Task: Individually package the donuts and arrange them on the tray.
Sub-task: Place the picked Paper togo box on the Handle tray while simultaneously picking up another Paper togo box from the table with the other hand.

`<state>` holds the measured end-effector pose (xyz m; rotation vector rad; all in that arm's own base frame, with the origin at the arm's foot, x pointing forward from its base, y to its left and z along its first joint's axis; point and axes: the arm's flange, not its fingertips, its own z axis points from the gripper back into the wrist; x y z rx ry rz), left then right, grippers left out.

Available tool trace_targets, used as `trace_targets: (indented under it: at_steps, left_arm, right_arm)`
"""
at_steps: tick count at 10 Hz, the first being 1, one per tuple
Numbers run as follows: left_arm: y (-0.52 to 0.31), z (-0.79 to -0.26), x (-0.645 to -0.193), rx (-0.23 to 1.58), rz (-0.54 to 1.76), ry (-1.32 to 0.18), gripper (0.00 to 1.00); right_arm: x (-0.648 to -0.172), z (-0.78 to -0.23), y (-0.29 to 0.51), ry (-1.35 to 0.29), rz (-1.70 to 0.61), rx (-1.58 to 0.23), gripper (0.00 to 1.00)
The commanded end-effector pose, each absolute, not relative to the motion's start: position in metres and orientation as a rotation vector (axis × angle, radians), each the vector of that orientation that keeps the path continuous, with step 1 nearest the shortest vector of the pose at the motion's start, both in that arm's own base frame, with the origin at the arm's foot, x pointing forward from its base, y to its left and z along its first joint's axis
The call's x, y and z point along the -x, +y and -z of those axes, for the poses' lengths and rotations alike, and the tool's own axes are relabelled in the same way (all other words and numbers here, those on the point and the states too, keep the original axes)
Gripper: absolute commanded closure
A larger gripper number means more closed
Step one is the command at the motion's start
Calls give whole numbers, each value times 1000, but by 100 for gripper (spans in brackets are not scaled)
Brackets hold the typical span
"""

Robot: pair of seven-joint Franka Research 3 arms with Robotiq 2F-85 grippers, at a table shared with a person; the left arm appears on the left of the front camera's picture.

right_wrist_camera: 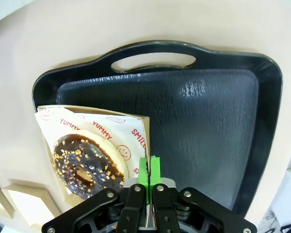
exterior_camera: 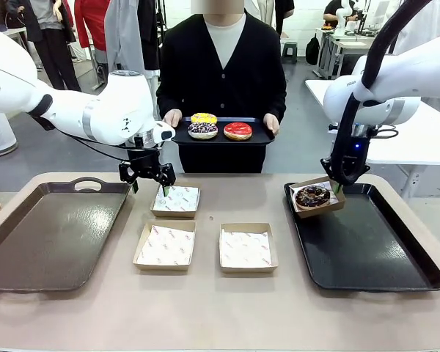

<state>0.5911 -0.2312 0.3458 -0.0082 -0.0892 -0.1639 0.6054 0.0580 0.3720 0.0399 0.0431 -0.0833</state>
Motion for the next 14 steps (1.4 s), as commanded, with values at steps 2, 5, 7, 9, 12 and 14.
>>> trace_targets:
  at_steps: [2, 5, 7, 9, 12, 14]
  left_arm:
    - [-230, -342, -592, -12, 135, -104, 0]
    - [-228, -336, -598, -8, 116, -107, 0]
    - [-227, -330, -604, 3, 85, -109, 0]
    - [-227, -324, -607, 6, 69, -109, 0]
    - [-228, -322, -608, 8, 59, -110, 0]
    - [-228, -321, -608, 8, 57, -103, 3]
  right_arm:
    - [-618, -369, 61, 66, 113, -19, 99]
    - [-622, -368, 61, 64, 117, -14, 99]
    - [-622, -368, 61, 64, 116, -17, 99]
    - [-623, -368, 61, 64, 117, -19, 99]
    - [-624, -367, 60, 65, 113, -19, 99]
    - [-624, -367, 61, 67, 108, -16, 99]
